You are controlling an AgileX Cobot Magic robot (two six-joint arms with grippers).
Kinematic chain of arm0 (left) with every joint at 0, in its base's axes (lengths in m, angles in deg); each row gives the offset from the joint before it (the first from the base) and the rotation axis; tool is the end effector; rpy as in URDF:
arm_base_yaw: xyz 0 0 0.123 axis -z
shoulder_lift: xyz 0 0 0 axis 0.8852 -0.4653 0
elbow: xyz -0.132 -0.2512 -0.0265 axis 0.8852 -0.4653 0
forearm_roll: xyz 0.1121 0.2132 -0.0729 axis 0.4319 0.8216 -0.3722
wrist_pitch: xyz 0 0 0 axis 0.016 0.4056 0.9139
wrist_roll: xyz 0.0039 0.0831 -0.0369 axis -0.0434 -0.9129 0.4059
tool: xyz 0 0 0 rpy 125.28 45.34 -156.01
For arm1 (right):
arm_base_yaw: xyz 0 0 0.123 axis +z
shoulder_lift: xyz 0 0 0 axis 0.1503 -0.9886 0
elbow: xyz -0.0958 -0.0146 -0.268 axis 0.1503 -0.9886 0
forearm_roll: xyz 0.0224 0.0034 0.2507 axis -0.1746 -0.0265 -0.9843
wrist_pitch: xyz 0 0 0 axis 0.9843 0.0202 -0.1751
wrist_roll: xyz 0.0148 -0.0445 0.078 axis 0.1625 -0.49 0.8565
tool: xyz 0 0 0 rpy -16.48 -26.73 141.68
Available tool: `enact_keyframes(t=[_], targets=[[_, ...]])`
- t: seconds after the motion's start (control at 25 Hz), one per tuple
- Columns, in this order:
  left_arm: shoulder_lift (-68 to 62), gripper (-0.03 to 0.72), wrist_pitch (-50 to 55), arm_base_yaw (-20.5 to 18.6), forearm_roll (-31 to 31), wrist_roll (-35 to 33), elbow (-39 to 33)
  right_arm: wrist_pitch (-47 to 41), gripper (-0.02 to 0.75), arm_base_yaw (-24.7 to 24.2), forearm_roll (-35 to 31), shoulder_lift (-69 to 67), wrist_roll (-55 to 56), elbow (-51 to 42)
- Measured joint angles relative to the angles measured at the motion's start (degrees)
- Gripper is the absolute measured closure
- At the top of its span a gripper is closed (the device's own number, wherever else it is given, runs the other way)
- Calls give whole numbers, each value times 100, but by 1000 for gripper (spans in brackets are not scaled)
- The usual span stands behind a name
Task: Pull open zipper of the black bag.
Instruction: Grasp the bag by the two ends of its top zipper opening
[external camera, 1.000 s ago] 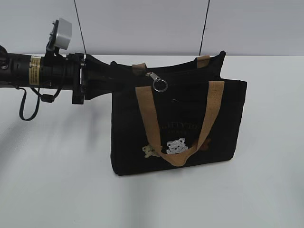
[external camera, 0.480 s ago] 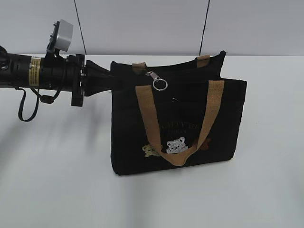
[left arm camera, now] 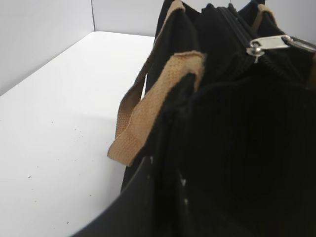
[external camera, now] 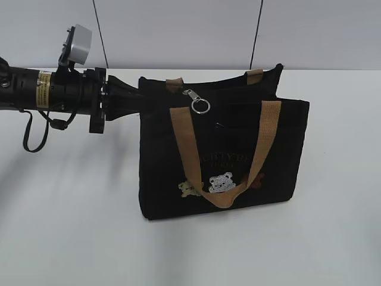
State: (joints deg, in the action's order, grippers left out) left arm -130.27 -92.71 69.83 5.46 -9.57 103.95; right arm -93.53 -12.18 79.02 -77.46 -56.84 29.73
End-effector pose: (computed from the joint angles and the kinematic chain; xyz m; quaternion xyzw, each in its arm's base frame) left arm 0.3587 -0.1334 0.1654 0.5097 0.5874 -0.3996 0.4853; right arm -0.0034 0.0053 0.2650 -0.0322 0.8675 -0.0167 0.4962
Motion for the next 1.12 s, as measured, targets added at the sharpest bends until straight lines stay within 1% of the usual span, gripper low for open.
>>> enact_keyframes(t=[0.4, 0.52, 0.68, 0.88, 1.12], targets=[[0, 655, 0, 0, 4, 0, 0, 0, 381, 0, -62, 0, -37, 0], [0, 655, 0, 0, 4, 0, 0, -37, 381, 0, -89, -88, -419, 129], [0, 655, 0, 0, 4, 0, 0, 35, 381, 0, -103, -843, -1109, 579], [0, 655, 0, 0, 4, 0, 0, 541, 381, 0, -191, -1548, -1327, 751], [0, 655, 0, 0, 6, 0, 0, 1046, 381, 55, -727, -2714, -2194, 1054]])
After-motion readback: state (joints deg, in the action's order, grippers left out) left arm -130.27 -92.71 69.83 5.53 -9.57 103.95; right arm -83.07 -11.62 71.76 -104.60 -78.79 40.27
